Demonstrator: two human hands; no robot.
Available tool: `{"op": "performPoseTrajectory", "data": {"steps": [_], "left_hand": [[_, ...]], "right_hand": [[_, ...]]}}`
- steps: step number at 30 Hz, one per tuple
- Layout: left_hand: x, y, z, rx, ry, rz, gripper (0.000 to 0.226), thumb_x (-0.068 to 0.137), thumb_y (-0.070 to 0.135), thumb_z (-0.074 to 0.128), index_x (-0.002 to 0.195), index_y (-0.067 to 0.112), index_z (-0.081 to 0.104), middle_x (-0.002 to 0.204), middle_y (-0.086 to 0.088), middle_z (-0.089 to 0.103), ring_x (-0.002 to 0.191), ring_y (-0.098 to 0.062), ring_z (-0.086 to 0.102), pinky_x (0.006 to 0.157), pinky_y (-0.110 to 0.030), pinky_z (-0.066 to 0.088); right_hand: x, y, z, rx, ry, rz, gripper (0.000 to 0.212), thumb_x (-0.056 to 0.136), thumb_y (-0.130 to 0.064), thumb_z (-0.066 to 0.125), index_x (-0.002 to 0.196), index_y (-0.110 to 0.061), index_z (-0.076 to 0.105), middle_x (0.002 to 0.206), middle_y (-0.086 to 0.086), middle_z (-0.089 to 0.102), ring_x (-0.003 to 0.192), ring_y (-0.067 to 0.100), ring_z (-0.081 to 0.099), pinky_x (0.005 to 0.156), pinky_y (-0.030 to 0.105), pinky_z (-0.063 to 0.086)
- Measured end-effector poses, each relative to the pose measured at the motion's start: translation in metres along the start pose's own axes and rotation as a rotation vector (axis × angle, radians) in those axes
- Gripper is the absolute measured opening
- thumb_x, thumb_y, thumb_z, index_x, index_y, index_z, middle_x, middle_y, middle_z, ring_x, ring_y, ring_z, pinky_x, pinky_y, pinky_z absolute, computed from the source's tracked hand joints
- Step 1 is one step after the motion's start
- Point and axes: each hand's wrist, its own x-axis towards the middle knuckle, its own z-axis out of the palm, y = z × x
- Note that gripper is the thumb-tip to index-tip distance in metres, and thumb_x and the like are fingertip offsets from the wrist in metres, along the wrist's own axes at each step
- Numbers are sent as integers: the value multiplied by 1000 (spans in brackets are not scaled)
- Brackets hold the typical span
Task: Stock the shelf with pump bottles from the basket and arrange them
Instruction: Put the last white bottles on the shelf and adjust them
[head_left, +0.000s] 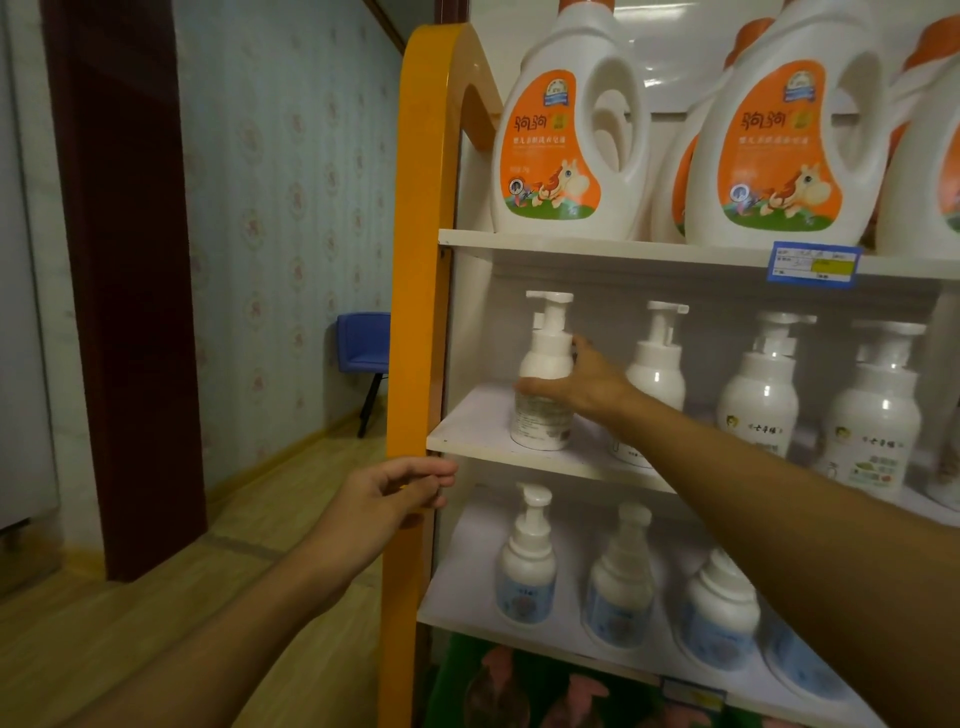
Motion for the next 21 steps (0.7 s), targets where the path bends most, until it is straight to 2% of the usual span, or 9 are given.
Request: {"op": "performPoseTrajectory", "data": {"steps": [4,7,10,14,16,18,21], "left_hand": [[1,2,3,-9,-19,-2,24,93,22,55,95,39,72,99,19,72,87,-1,68,72,-19,49],[2,3,2,-2,-31,-3,23,93,23,56,97,38,72,100,19,72,88,-2,69,71,-17,50],[3,3,4,-19,-23,-14,24,93,22,56,96,39,72,101,16,73,89,-3,69,73,-20,50],[4,5,7,7,-40,-6,23,93,22,56,97,38,72,101,16,72,89,-3,68,74,-21,50],[5,7,9,14,-47,3,23,93,21,56,97,37,72,100,18,72,89,-3,68,69,-17,52],[5,8,10,11,-51,6,23,93,21,56,96,37,72,99,18,73,88,-3,69,64,-13,54],[3,9,10,15,-64,-4,22,93,22,56,97,37,72,99,19,72,89,-2,68,63,-11,53]], "right_hand": [[1,2,0,-29,90,6,79,68,-39,81,132,-16,42,129,9,54,117,30,53,100,49,45],[3,2,-6,12,65,24,82,70,-26,81,137,-14,35,130,10,53,114,30,55,97,46,48],[3,0,-7,38,-4,14,77,74,-26,77,135,-16,32,127,11,52,111,30,56,97,47,48],[1,-5,-8,62,-3,14,59,75,-36,76,124,-13,51,121,10,60,109,28,59,97,45,48],[1,-4,-11,34,23,25,60,73,-37,77,122,-11,54,120,10,62,108,27,60,96,44,49],[2,-4,-15,2,21,26,61,73,-33,78,124,-10,52,121,10,61,108,28,60,95,45,50],[6,-7,-21,2,-30,59,68,75,-25,76,130,-12,39,123,10,57,105,29,60,89,41,52]]}}
